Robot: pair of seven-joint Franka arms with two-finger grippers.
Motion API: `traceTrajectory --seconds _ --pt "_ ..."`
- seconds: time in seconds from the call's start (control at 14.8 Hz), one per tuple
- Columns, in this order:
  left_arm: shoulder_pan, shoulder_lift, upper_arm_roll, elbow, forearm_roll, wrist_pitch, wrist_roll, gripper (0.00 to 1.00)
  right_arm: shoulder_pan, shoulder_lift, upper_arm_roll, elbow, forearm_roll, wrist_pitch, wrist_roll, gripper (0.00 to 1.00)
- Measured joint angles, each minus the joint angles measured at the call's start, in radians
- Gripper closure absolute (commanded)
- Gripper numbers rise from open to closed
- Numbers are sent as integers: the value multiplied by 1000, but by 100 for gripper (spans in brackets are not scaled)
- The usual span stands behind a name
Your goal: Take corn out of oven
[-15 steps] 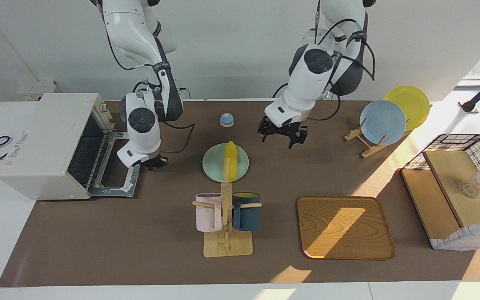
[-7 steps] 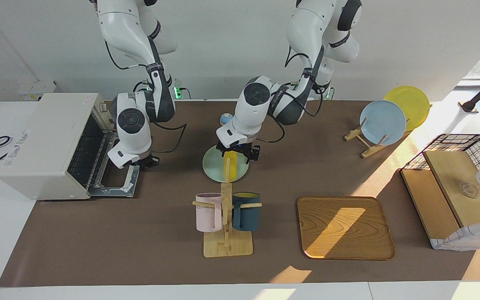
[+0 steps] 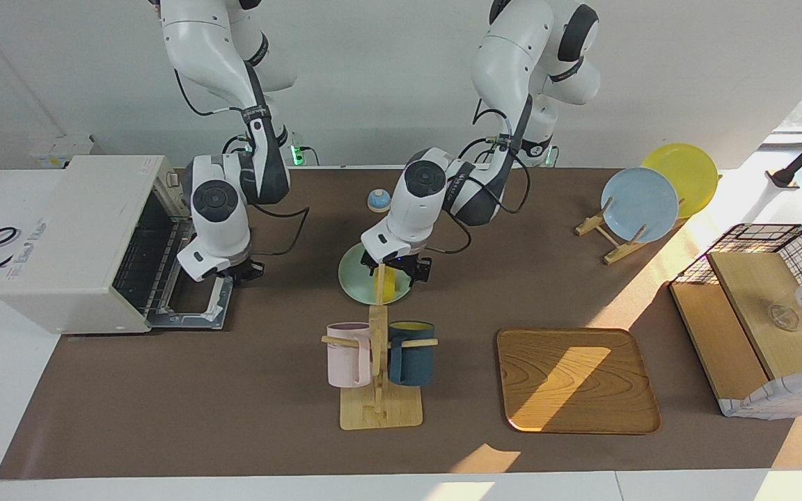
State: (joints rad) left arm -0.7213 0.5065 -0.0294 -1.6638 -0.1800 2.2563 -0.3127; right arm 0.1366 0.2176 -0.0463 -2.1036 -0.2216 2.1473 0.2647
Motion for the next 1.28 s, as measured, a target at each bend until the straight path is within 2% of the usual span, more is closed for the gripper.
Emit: traceTrajectory --seconds 0.34,0.47,0.54,0.74,0.81,1.01,1.28 --pt "-12 0 -1 -25 0 7 -3 0 -3 -1 6 6 -9 -12 -50 100" --pt "-23 -1 0 -33 0 11 -18 2 -2 -4 18 47 -25 -88 -86 100" --pt "-27 -1 0 -34 0 13 -23 20 -2 -11 21 79 -27 -143 -122 100" --pt "-33 -3 0 -34 0 13 -29 88 -37 -69 19 167 -32 -285 -264 100" --pt "-33 -4 1 -34 0 13 -33 100 -65 -97 18 184 -34 -318 -313 100" --pt "-33 -7 2 -33 0 13 -55 100 -147 -164 3 197 -63 -344 -426 100" --pt "-30 -25 13 11 0 -63 -68 100 -181 -182 -2 198 -72 -371 -462 100"
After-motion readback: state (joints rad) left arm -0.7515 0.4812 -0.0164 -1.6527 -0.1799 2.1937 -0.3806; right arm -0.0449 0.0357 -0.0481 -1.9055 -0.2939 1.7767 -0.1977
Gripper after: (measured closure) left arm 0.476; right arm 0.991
